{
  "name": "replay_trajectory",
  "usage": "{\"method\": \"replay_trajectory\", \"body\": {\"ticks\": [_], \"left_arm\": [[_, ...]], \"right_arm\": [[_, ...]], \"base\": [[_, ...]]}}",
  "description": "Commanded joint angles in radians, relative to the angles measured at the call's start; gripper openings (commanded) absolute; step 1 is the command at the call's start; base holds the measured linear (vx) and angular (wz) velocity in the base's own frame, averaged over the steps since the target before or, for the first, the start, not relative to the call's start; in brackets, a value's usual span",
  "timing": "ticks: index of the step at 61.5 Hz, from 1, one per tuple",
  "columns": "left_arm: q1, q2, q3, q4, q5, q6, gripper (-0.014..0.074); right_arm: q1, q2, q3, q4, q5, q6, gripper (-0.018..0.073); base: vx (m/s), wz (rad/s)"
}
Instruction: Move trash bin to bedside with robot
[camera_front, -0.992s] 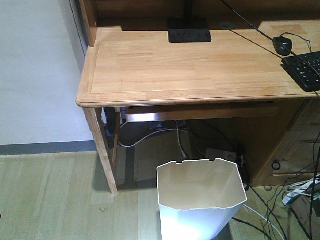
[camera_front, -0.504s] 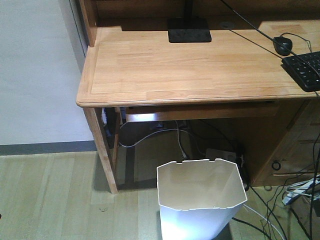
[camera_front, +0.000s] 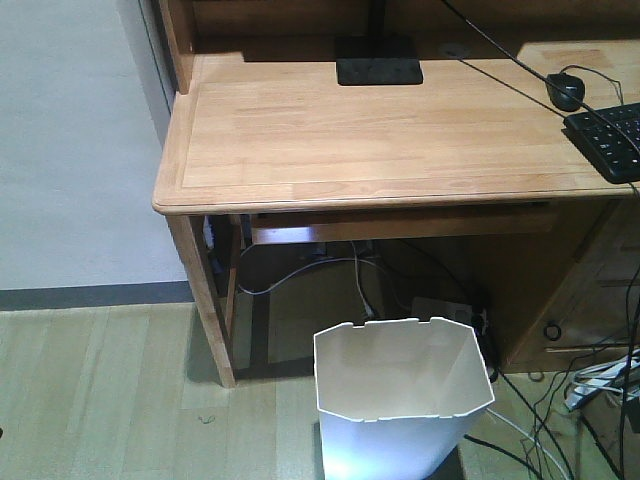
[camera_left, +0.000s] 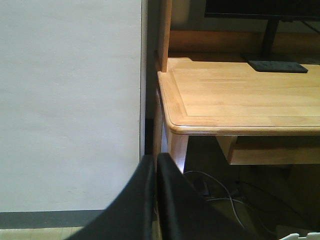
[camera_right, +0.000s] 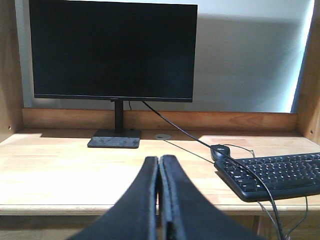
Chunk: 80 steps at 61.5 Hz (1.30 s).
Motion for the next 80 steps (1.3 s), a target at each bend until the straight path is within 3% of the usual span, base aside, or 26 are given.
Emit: {"method": "replay_trajectory", "body": {"ticks": [1, 24, 45, 80], "left_arm": [[0.000, -0.014, 0.012, -0.004, -0.069, -0.006, -0.0006], [0.000, -0.014, 0.012, -0.004, -0.069, -0.006, -0.0006], [0.000, -0.014, 0.012, -0.004, -0.069, -0.006, -0.0006], [0.000, -0.014, 0.012, -0.004, -0.069, -0.006, -0.0006]], "right_arm": [[0.000, -0.009, 0.004, -0.013, -0.088, -0.036, -0.0009], [0.002, 0.083, -0.153, -0.005, -0.076, -0.017, -0.0009], [0.002, 0.304, -0.354, -0.005, 0.098, -0.001, -0.0009], [0.002, 0.351, -0.377, -0.005, 0.086, 0.007, -0.0006]], "base": [[0.00, 0.00], [0.00, 0.00], [0.00, 0.00], [0.00, 0.00]]}}
